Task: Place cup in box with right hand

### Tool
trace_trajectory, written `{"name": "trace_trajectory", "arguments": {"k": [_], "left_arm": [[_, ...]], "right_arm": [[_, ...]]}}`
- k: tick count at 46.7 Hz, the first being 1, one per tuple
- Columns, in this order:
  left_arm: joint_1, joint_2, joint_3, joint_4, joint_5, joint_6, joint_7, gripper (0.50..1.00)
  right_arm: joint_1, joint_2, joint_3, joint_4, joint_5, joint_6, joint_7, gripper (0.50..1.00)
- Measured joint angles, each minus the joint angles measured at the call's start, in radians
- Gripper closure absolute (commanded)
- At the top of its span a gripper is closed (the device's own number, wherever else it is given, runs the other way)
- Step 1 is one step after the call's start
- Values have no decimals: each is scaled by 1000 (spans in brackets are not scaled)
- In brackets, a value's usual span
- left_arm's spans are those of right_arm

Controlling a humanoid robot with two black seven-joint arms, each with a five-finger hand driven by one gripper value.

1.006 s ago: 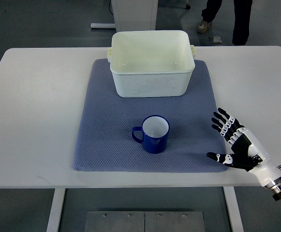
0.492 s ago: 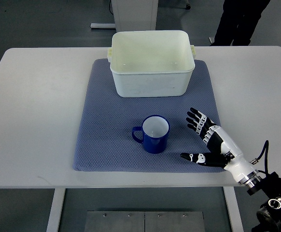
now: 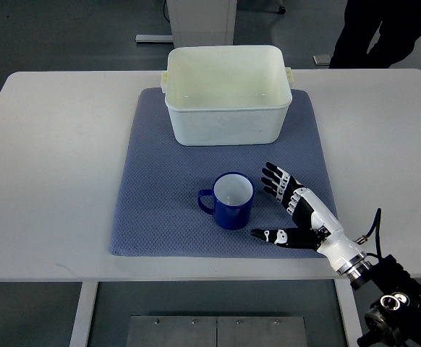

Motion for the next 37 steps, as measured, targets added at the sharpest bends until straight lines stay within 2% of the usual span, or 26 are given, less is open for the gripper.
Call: {"name": "trace_trajectory", "arguments": {"k": [13, 20, 29, 37], "left_arm": [[0, 0, 0, 0, 0, 0, 0, 500], [0, 0, 0, 0, 0, 0, 0, 500], [0, 0, 0, 0, 0, 0, 0, 500], [0, 0, 0, 0, 0, 0, 0, 500]], "right_arm": [[2, -25, 8, 1, 3, 0, 7, 500], [11, -45, 35, 1, 44, 0, -30, 500], [59, -104, 131, 0, 284, 3, -121, 500], [136, -210, 201, -10, 547, 2, -151, 502]]}}
